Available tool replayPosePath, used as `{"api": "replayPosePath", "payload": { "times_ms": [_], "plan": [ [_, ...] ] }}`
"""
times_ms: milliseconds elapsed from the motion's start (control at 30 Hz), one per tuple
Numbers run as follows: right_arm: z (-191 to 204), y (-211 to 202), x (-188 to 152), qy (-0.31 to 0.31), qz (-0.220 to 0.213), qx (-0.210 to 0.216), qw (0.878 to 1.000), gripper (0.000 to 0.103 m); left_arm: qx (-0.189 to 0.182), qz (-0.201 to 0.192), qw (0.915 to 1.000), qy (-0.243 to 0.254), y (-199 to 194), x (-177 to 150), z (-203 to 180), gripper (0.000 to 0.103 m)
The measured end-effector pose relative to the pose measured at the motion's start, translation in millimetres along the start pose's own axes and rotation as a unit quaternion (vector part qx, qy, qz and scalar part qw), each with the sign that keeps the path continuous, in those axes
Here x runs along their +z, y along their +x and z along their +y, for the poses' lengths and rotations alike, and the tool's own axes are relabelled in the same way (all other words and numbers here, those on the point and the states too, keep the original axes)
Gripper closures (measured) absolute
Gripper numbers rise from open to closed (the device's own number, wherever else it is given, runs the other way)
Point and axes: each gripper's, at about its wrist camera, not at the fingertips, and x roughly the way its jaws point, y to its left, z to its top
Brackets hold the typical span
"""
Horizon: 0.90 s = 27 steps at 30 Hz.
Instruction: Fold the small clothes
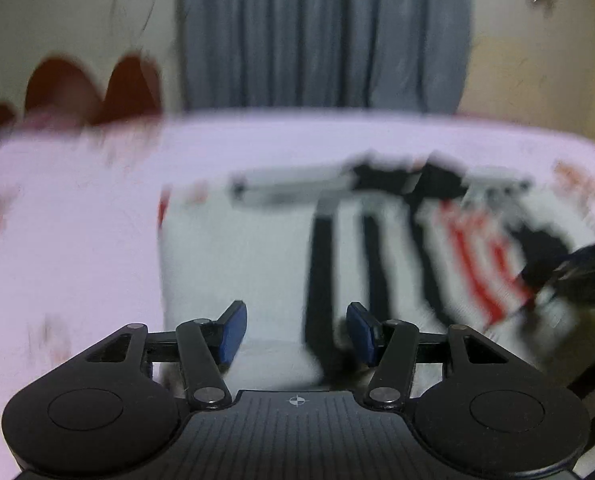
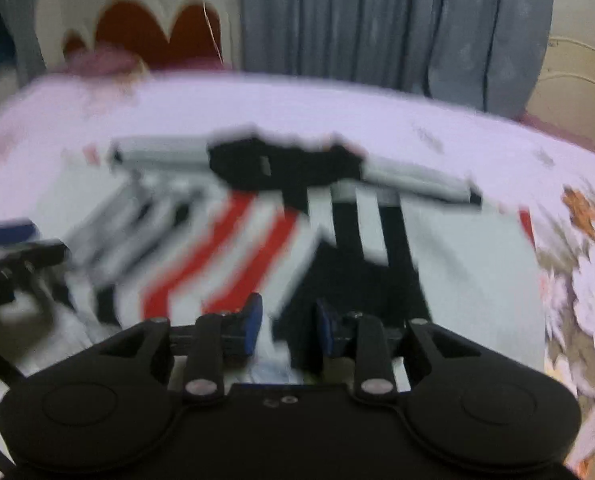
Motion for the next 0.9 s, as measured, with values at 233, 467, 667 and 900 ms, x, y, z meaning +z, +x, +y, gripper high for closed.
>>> {"api": "replayPosePath", "payload": {
  "times_ms": [233,467,667,900],
  "plan": [
    [-10,-24,-4,0.027,-0.025,-0.016,0.999,0.075,0.000,-0.021,0.9998,-0.008,-21,-17,19,0.048],
    [-16,-20,-3,0.036,-0.007,-0.040,0.999,0.077,-0.001,-0.020,0.9997,-0.017,-27,-12,21,0.048],
    [-18,-8,-6,0.047,0.018,-0.045,0.998,0.077,-0.004,-0.014,0.9999,0.000,-23,-17,18,0.048],
    [-18,-18,-7,0.053,0.006,-0.039,0.998,0.073,0.010,-0.014,0.9995,0.026,-24,-17,10,0.048]
  ]
}}
